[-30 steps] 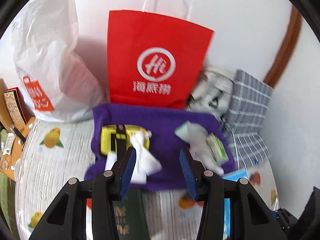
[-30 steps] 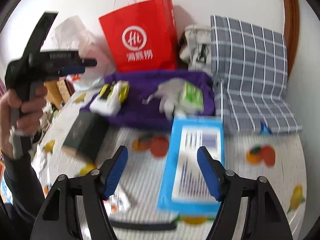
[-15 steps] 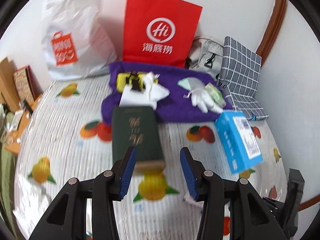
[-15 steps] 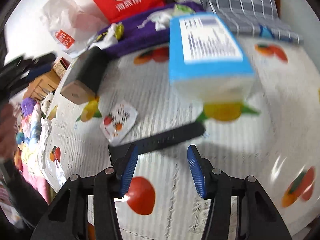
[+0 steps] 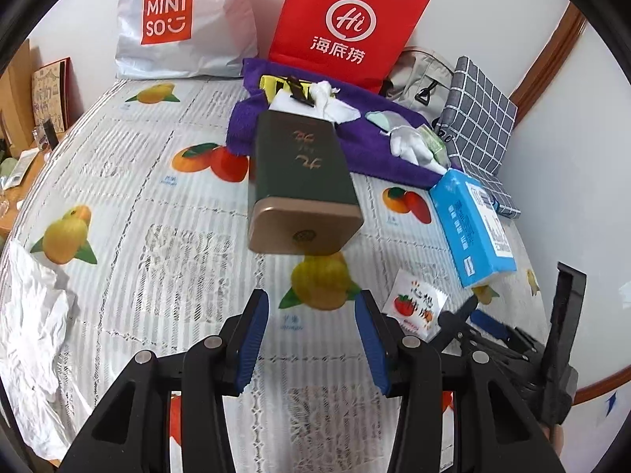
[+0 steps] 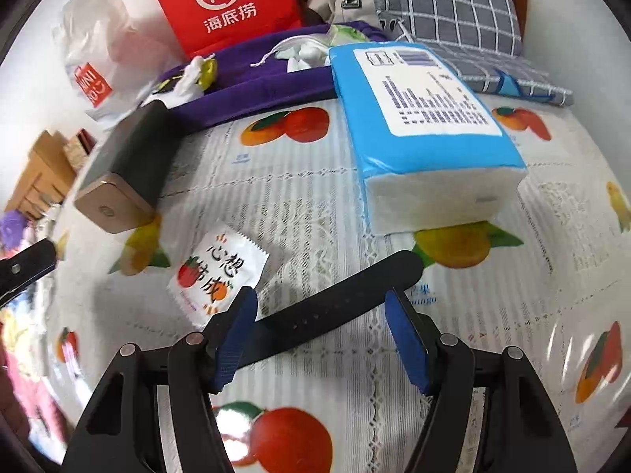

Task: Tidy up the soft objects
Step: 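Move the left tool toward the white snack packet while the right tool reaches the second black watch strap, then grasp the white snack packet with the left tool while the right tool grasps the black strap, then carry the snack packet with the left tool while the right tool carries the strap toward the towel, then lower the snack packet onto the towel and open the left tool while the right tool releases the strap there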

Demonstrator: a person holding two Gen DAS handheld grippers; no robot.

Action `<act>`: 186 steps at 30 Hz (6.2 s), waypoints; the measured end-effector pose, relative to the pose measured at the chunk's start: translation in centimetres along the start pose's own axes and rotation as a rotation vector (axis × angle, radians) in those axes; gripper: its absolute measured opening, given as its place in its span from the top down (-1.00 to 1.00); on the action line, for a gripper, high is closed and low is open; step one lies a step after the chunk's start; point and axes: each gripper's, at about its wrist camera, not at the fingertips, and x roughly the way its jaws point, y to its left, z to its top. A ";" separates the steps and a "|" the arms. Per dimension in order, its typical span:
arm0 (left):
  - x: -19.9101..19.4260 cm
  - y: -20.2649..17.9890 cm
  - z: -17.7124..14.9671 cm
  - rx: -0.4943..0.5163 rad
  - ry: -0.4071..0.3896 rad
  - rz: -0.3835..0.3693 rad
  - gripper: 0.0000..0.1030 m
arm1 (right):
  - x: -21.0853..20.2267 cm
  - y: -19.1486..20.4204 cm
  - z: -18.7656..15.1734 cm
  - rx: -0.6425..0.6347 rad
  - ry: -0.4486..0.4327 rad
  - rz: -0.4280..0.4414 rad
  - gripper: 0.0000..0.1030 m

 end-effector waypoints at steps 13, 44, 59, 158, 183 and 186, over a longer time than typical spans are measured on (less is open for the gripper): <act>-0.3 1.3 -1.1 -0.035 0.005 -0.020 0.16 | -0.7 -0.1 -1.0 -0.130 0.012 -0.113 -0.07; 5.6 -9.2 -1.8 0.217 0.114 0.002 0.09 | -2.9 -5.5 -5.3 -0.157 -0.123 -0.032 0.12; 9.8 -13.1 -2.1 0.389 0.096 0.110 0.19 | -3.0 -8.1 -4.6 -0.129 -0.142 0.088 0.58; 8.1 -8.1 22.6 0.112 -0.108 0.075 0.28 | 1.2 -1.2 26.8 -0.152 -0.240 0.283 0.60; 13.9 -6.9 23.0 0.122 0.033 0.133 0.27 | 9.5 -1.1 26.3 -0.145 -0.049 0.246 0.57; 14.6 -6.8 22.9 0.128 0.049 0.156 0.26 | 9.6 -1.4 26.3 -0.140 -0.036 0.252 0.57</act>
